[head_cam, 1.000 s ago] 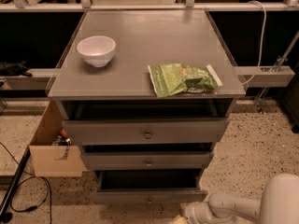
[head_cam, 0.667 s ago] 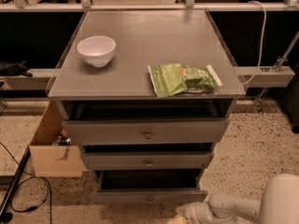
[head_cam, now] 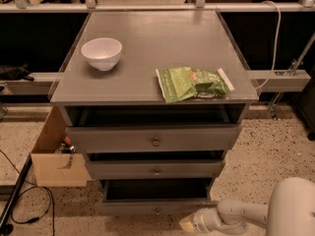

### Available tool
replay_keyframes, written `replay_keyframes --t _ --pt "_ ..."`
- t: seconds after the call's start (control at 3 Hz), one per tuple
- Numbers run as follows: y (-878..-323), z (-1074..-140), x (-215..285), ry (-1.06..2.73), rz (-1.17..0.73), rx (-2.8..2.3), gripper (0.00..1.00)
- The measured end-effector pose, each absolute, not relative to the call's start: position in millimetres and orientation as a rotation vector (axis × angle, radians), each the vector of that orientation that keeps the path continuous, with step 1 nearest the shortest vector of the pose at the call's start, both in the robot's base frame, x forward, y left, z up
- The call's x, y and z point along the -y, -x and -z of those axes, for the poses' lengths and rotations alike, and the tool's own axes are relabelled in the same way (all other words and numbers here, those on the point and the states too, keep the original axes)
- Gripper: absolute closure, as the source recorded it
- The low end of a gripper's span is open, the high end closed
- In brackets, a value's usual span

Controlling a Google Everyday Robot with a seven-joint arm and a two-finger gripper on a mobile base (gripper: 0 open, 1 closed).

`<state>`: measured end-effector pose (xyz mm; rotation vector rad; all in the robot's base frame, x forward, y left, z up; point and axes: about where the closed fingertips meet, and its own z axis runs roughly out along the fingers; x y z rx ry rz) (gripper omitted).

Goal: Close bottom drawer

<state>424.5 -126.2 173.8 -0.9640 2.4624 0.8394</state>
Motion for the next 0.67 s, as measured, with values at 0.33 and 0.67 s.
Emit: replay_keyframes --t 0.33,0.67 --pt "-459 -173 123 0.995 -0.78 -2.475 1.0" --pt "-481 -165 121 1.011 -0.74 -2.492 1.0"
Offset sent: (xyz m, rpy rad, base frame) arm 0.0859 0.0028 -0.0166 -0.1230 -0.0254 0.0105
